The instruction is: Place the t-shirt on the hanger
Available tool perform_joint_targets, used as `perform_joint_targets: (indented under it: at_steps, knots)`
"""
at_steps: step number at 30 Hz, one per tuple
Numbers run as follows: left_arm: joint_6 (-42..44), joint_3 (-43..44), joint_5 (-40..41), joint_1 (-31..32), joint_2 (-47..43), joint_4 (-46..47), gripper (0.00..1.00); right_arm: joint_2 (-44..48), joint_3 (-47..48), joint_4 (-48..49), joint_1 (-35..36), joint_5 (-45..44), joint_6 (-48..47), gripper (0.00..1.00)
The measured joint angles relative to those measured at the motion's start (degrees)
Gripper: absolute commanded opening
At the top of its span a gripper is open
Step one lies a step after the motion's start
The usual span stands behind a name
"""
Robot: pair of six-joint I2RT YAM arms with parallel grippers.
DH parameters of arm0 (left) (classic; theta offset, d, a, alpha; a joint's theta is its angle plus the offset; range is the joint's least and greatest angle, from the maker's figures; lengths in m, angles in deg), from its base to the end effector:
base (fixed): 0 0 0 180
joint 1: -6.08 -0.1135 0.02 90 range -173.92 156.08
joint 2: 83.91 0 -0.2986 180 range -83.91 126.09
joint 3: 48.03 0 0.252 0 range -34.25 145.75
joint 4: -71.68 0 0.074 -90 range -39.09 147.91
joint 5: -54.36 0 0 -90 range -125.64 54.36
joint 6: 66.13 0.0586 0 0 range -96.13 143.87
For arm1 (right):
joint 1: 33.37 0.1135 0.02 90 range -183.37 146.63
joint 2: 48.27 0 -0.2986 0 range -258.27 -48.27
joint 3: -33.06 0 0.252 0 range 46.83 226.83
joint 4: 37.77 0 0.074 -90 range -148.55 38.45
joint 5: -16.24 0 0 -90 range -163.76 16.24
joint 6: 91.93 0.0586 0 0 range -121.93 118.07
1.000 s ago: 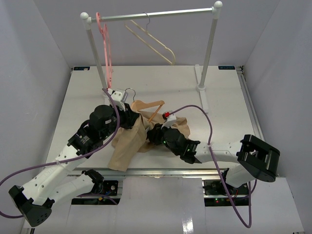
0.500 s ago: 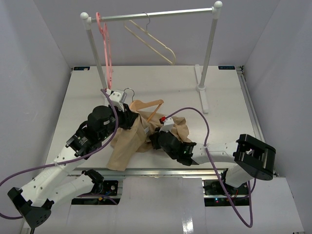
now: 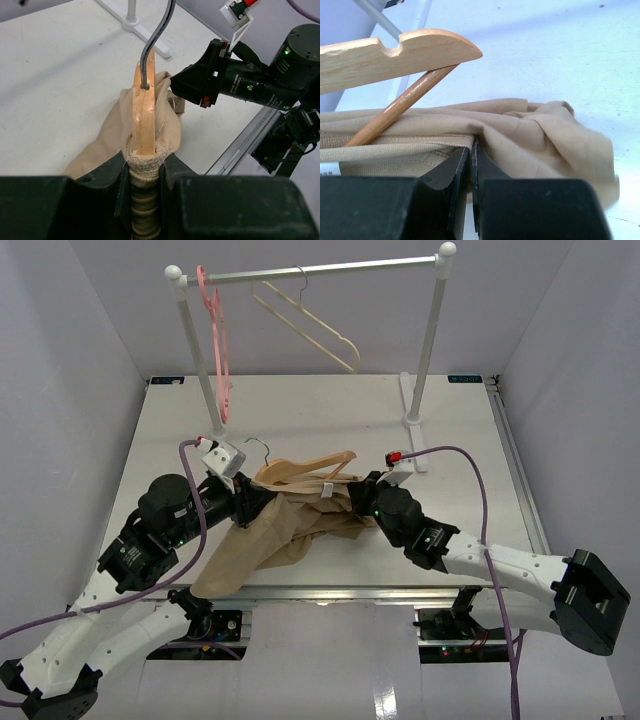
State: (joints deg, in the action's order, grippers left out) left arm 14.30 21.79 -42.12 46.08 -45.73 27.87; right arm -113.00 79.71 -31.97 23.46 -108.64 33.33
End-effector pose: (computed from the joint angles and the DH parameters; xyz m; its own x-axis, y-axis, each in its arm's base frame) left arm 0.0946 -0.0880 0.4024 -0.2795 0.0189 -0.9600 0.6863 0.7032 -0.1860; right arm 0.1656 0.1921 0.2794 -0.3149 0.3837 -0.8681 -0.2439 0.8512 0.4648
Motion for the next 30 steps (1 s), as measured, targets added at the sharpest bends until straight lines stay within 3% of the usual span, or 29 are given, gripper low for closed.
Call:
perform_joint_targets:
  at_steps: [22, 30]
  knots:
    - [1.0, -0.2, -10.8, -0.1, -5.2, -1.1, 0.00, 10.2, -3.8, -1.5, -3.9, 9.3, -3.1, 0.08]
    - [3.7, 0.3, -12.4, -0.1, -5.0, -4.1, 0.00, 13.4, -4.9, -2.5, -8.8, 13.3, -2.9, 0.08]
